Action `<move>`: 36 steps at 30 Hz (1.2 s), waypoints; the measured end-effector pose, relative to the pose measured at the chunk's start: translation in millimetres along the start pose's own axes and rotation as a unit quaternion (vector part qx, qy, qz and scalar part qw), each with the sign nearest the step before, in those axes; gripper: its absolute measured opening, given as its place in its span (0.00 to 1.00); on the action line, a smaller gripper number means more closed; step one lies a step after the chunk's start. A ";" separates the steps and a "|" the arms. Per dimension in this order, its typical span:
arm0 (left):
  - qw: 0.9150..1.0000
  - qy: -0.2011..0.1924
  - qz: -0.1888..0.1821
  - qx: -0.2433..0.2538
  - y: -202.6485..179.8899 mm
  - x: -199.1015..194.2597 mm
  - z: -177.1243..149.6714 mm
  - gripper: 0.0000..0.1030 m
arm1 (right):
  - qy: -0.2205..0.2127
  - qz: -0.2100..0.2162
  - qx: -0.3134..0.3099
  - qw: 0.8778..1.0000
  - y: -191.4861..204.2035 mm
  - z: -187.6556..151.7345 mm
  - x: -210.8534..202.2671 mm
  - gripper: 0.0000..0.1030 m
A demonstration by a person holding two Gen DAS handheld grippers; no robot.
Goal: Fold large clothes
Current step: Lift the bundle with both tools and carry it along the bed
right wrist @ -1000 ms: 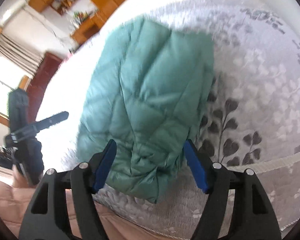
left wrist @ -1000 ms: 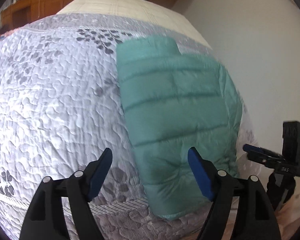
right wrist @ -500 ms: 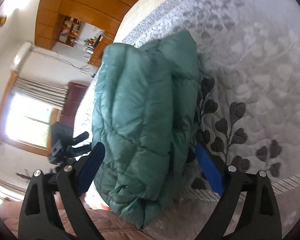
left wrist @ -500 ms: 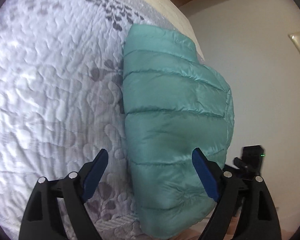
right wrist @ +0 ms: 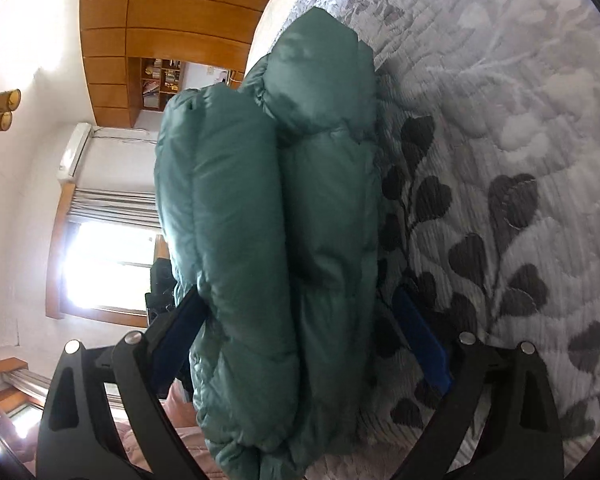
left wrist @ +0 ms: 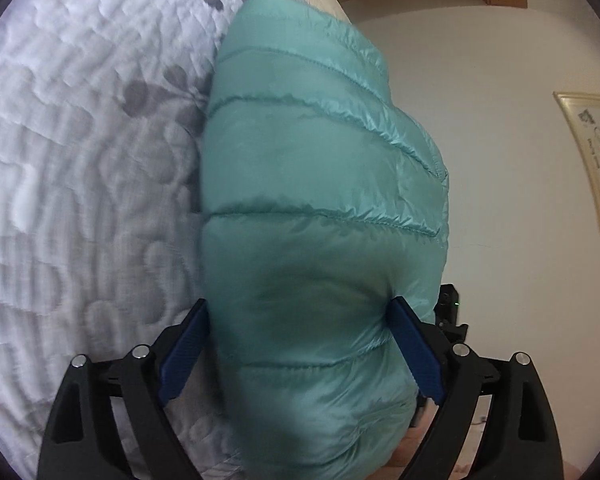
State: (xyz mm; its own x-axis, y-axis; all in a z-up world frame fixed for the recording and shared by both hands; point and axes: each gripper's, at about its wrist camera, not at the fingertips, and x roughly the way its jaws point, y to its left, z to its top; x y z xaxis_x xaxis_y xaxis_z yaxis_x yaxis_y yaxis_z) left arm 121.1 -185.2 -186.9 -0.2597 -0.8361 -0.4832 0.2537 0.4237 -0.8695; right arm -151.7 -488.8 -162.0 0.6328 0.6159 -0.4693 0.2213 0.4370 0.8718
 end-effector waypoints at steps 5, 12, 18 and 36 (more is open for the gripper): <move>1.000 0.014 -0.010 0.017 -13.3 26.2 4.4 0.91 | 0.012 0.009 -0.006 1.000 5.3 13.6 21.4 0.91; 0.999 0.016 -0.005 0.052 -39.9 34.9 1.0 0.78 | 0.034 0.035 -0.011 0.999 14.6 21.6 48.7 0.73; 0.998 -0.006 -0.017 0.066 -62.7 22.4 9.5 0.59 | 0.033 0.052 -0.038 0.997 38.7 31.7 49.8 0.51; 0.982 -0.126 0.006 0.139 -109.0 -75.6 126.7 0.60 | 0.048 0.066 -0.164 0.983 163.4 149.4 135.4 0.50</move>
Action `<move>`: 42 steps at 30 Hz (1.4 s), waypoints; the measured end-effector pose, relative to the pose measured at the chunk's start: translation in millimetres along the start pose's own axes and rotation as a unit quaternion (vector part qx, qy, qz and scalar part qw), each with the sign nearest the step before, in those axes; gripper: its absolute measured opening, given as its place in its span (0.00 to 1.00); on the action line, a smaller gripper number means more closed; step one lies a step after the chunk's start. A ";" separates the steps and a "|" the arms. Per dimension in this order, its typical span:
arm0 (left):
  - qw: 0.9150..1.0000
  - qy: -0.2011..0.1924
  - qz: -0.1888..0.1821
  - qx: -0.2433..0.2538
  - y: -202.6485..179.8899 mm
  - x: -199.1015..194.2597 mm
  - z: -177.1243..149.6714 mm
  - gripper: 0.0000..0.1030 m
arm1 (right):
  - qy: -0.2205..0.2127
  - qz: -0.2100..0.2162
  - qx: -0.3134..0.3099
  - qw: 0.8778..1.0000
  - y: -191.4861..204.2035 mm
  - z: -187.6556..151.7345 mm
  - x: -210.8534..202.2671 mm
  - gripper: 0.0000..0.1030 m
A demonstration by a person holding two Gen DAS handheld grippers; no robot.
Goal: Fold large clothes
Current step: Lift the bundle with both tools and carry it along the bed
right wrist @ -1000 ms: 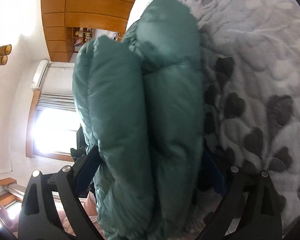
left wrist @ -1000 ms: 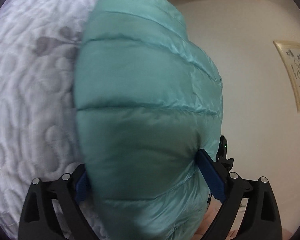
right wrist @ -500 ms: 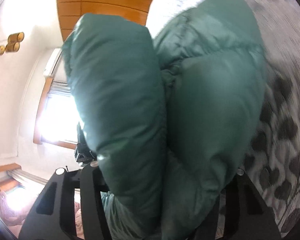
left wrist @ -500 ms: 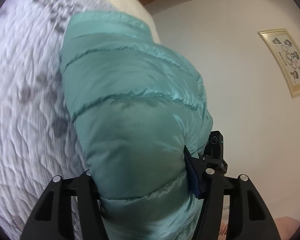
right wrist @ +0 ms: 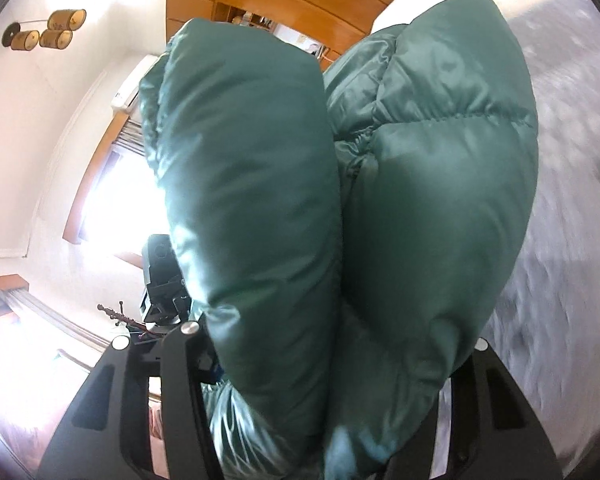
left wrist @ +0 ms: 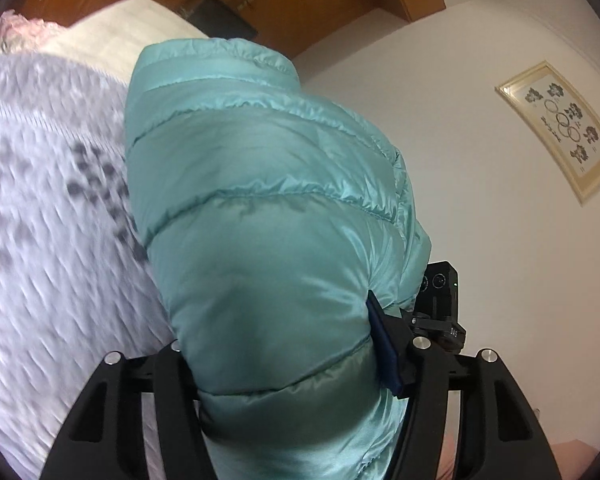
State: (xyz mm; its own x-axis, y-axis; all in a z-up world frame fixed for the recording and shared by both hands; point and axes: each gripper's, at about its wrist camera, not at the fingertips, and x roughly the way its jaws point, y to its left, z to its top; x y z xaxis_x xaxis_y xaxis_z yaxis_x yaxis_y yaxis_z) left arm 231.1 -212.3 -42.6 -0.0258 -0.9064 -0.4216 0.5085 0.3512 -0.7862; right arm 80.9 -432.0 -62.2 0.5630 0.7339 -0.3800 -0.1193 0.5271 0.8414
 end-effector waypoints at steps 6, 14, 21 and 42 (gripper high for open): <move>0.999 -0.021 0.021 -0.014 37.2 -10.4 44.3 0.61 | 0.017 -0.001 -0.003 1.000 -8.4 54.6 48.6 0.50; 0.998 -0.026 0.048 -0.034 102.6 -13.2 79.1 0.63 | 0.037 -0.010 0.017 0.999 -40.4 95.5 94.4 0.50; 0.995 -0.003 0.070 -0.076 162.7 0.3 82.7 0.65 | 0.062 -0.031 0.056 0.996 -77.6 85.4 120.0 0.51; 0.989 0.005 0.113 -0.091 192.1 -77.3 -3.7 0.89 | 0.052 -0.074 0.043 0.995 -48.2 41.6 104.1 0.88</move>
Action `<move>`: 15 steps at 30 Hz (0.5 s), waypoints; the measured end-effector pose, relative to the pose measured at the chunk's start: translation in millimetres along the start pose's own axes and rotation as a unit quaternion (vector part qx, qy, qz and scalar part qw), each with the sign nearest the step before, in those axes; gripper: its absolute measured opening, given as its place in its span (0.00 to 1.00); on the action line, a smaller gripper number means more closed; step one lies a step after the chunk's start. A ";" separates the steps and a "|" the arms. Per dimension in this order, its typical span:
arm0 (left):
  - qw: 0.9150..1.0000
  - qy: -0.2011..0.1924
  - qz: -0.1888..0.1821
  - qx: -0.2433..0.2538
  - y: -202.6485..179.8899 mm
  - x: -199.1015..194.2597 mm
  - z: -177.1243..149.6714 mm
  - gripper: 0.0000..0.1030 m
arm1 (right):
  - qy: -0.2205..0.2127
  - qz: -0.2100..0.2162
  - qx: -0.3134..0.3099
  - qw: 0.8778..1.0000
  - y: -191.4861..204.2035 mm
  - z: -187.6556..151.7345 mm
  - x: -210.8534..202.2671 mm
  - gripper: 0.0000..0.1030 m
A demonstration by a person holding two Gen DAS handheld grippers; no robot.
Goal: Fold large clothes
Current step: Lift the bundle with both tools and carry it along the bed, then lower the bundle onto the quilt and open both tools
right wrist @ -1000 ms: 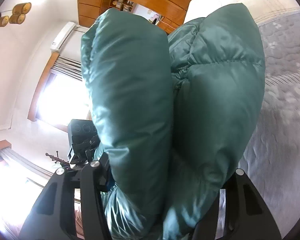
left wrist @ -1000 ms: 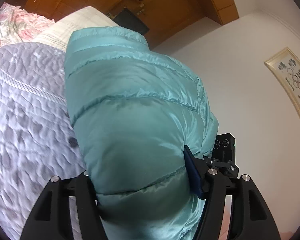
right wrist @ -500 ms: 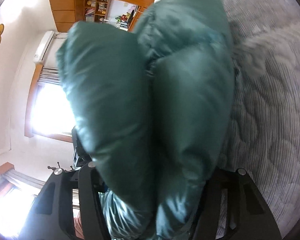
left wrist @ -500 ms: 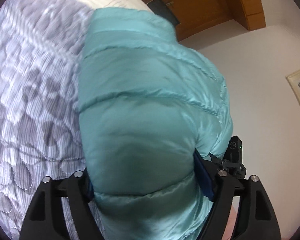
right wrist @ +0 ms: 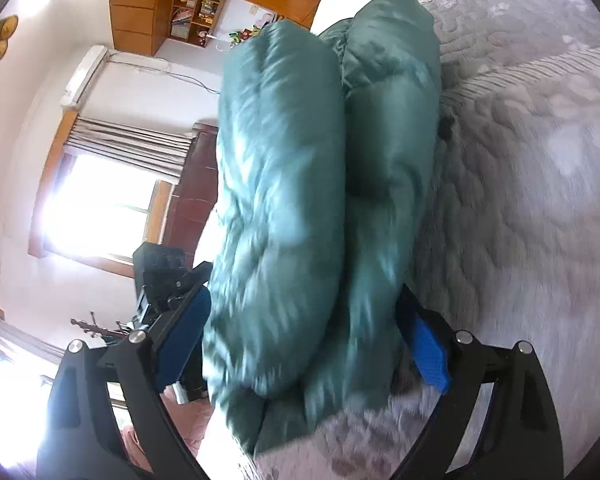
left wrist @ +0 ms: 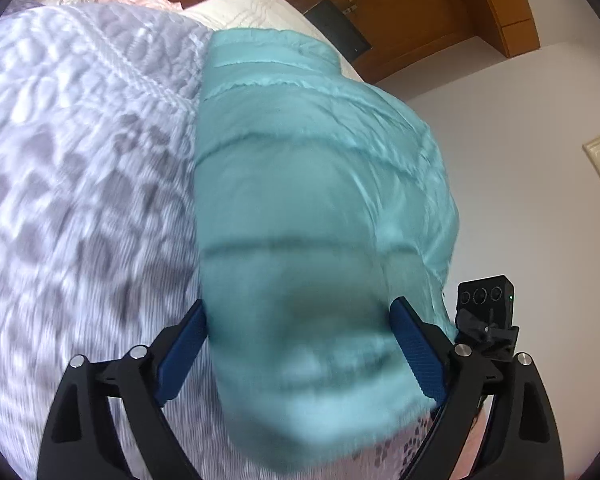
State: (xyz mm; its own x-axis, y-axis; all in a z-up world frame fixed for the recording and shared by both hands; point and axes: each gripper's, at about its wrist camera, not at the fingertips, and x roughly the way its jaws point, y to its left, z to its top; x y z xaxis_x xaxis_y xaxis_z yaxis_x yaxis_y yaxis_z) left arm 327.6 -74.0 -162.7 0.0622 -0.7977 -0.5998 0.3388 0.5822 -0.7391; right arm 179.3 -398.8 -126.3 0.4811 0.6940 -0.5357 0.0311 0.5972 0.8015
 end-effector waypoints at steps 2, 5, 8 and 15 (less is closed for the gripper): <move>1.000 -0.002 0.006 0.007 -1.8 -9.2 -15.8 0.89 | 0.000 0.001 -0.004 1.000 3.0 -8.7 -1.1 0.88; 0.999 0.001 0.032 0.025 -6.5 -15.8 -38.6 0.89 | 0.005 -0.013 -0.010 1.000 15.0 -3.1 11.9 0.88; 0.999 0.007 0.038 0.024 -3.2 -16.7 -54.3 0.89 | 0.010 -0.035 -0.007 0.999 9.6 -10.6 19.1 0.88; 0.998 0.015 0.058 0.011 -0.3 1.8 -54.8 0.91 | 0.014 -0.086 0.009 0.996 -27.3 -30.7 23.0 0.87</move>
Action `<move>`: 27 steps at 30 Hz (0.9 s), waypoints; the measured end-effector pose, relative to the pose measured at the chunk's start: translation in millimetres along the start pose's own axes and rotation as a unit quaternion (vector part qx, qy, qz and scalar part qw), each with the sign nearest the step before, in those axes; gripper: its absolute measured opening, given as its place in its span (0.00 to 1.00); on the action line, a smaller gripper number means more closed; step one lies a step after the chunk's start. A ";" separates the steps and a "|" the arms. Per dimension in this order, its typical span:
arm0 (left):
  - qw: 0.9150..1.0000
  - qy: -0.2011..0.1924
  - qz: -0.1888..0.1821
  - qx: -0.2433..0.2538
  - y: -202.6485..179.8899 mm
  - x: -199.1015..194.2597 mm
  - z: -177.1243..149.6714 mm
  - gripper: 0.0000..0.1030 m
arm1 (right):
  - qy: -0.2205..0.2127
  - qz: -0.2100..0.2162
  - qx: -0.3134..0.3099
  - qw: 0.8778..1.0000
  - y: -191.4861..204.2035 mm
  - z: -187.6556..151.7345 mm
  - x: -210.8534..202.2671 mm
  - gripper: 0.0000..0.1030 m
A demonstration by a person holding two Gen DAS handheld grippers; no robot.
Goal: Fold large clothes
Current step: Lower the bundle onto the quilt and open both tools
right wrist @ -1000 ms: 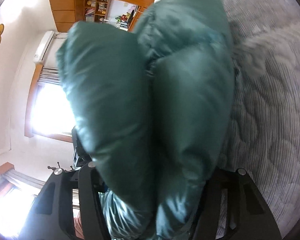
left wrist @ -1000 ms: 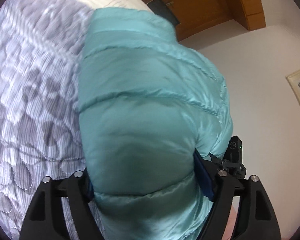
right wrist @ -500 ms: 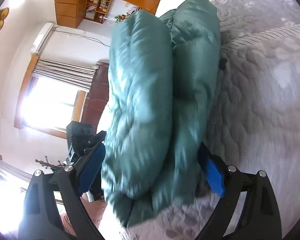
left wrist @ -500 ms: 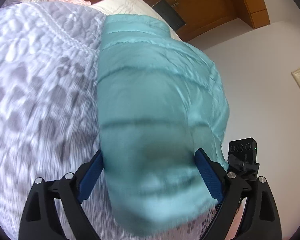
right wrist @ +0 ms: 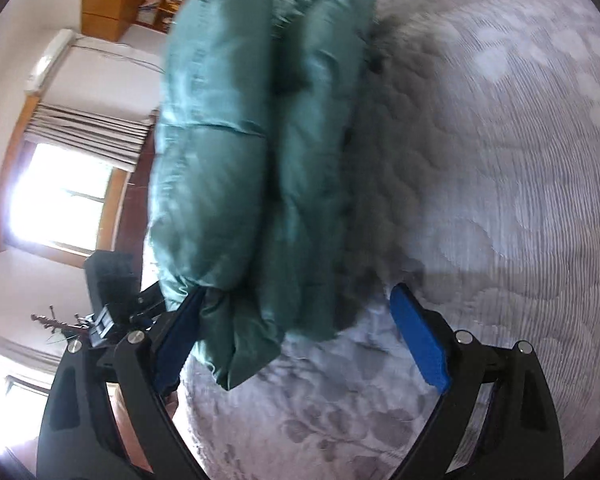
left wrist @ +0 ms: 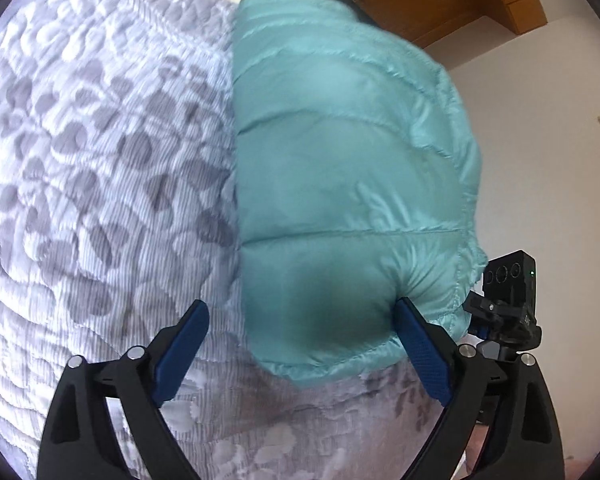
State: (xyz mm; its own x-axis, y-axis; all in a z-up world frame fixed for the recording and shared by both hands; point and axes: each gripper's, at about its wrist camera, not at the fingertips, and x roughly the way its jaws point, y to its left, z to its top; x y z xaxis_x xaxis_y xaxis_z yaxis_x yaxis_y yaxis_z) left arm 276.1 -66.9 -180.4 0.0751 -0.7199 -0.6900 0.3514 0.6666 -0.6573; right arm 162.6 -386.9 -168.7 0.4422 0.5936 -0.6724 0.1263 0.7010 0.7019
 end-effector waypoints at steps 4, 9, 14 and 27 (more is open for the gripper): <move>1.000 -0.005 0.008 0.002 2.2 1.8 -3.8 0.92 | -0.004 -0.007 -0.004 1.000 -0.7 -5.8 -0.5 0.86; 0.999 -0.008 0.037 0.000 -15.0 7.1 3.4 0.92 | -0.008 -0.030 -0.006 1.000 36.3 -3.7 -1.4 0.86; 0.995 -0.016 0.098 0.033 -43.1 -12.4 -1.8 0.91 | -0.021 -0.078 -0.017 0.997 60.4 -27.4 -16.9 0.90; 0.972 -0.026 0.225 0.063 -82.3 -57.5 -65.2 0.93 | -0.042 -0.268 -0.091 0.958 150.2 -92.3 -12.6 0.94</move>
State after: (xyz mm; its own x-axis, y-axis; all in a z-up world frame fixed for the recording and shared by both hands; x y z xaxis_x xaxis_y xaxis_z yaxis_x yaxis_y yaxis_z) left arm 182.0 -67.8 -106.4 0.2928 -0.3721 -0.8808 0.3833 0.8896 -0.2484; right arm 94.0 -252.6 -76.5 0.4271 0.1004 -0.8986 0.2015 0.9582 0.2029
